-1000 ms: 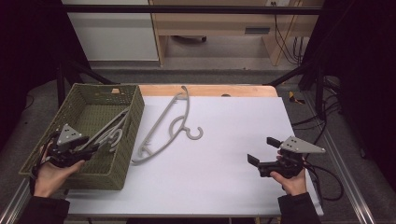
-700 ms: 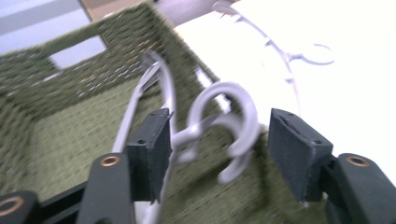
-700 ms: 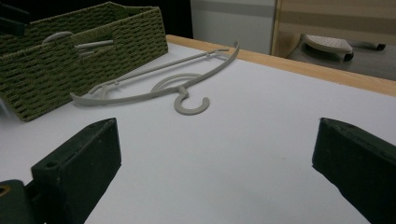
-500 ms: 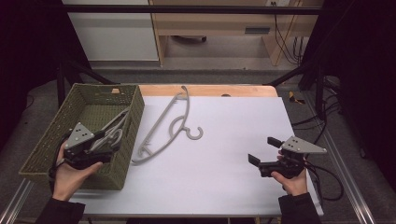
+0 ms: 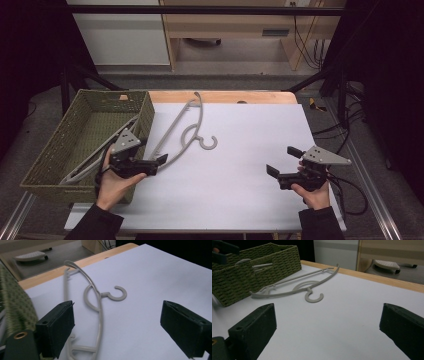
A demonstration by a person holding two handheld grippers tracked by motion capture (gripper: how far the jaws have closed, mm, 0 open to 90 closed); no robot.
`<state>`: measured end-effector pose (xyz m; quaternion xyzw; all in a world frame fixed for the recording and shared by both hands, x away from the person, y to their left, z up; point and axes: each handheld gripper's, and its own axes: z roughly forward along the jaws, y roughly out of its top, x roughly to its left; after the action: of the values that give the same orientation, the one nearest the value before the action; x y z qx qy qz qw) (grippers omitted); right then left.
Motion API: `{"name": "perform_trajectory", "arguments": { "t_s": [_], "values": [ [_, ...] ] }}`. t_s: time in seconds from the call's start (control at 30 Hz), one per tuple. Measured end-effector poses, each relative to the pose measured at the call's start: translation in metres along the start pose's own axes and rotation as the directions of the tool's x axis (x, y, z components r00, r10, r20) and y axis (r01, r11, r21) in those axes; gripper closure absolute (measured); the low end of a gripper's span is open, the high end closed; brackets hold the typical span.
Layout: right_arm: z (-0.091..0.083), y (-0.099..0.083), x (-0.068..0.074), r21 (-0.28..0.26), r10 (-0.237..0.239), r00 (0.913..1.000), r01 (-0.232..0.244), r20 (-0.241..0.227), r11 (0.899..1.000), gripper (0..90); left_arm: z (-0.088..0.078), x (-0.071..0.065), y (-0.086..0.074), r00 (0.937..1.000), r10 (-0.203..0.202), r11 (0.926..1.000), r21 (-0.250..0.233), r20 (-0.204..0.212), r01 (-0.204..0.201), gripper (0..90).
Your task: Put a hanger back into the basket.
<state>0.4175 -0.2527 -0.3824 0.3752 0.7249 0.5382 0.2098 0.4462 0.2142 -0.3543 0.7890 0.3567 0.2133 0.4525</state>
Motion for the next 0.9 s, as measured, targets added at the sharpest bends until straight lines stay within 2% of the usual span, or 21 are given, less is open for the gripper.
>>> {"name": "perform_trajectory", "arguments": {
  "t_s": [0.17, 0.2, 0.27, 0.57, 0.63, 0.77, 0.8, 0.9],
  "values": [
    [-0.001, 0.000, 0.000, -0.003, 0.005, 1.0000, -0.005, 0.001, 1.000, 1.2, 0.028, -0.008, -0.003, 0.9998, -0.010, 0.9992, 0.039, 0.018, 0.009, 11.7],
    [-0.001, 0.000, 0.000, -0.003, 0.005, 1.0000, -0.005, 0.001, 1.000, 1.2, 0.028, -0.008, -0.003, 0.9998, -0.010, 0.9992, 0.039, 0.018, 0.009, 11.7],
    [-0.001, 0.000, 0.000, -0.004, 0.006, 1.0000, -0.006, 0.001, 1.000, 1.2, 0.043, -0.012, -0.006, 0.9996, -0.009, 0.9985, 0.054, 0.026, 0.007, 12.0],
    [0.001, 0.000, 0.000, 0.003, 0.002, 1.0000, -0.002, -0.003, 1.000, 1.2, 0.069, -0.015, -0.022, 0.9991, -0.016, 0.9938, 0.111, 0.040, 0.011, 14.9],
    [0.001, 0.000, 0.000, 0.002, 0.002, 1.0000, -0.002, -0.003, 1.000, 1.2, 0.075, -0.016, -0.026, 0.9989, -0.013, 0.9916, 0.129, 0.046, 0.007, 17.0],
    [0.002, -0.001, 0.000, 0.007, -0.004, 1.0000, 0.004, -0.003, 1.000, 1.2, 0.086, -0.018, -0.034, 0.9994, 0.010, 0.9838, 0.179, 0.032, -0.016, 21.2],
    [0.002, -0.001, 0.000, 0.007, -0.004, 1.0000, 0.004, -0.003, 1.000, 1.2, 0.086, -0.018, -0.034, 0.9994, 0.010, 0.9838, 0.179, 0.032, -0.016, 23.0],
    [0.003, -0.001, 0.001, 0.008, 0.001, 1.0000, -0.001, -0.002, 1.000, 1.1, 0.094, -0.016, -0.041, 0.9997, 0.012, 0.9774, 0.211, 0.022, -0.017, 27.3]
  ]
}}
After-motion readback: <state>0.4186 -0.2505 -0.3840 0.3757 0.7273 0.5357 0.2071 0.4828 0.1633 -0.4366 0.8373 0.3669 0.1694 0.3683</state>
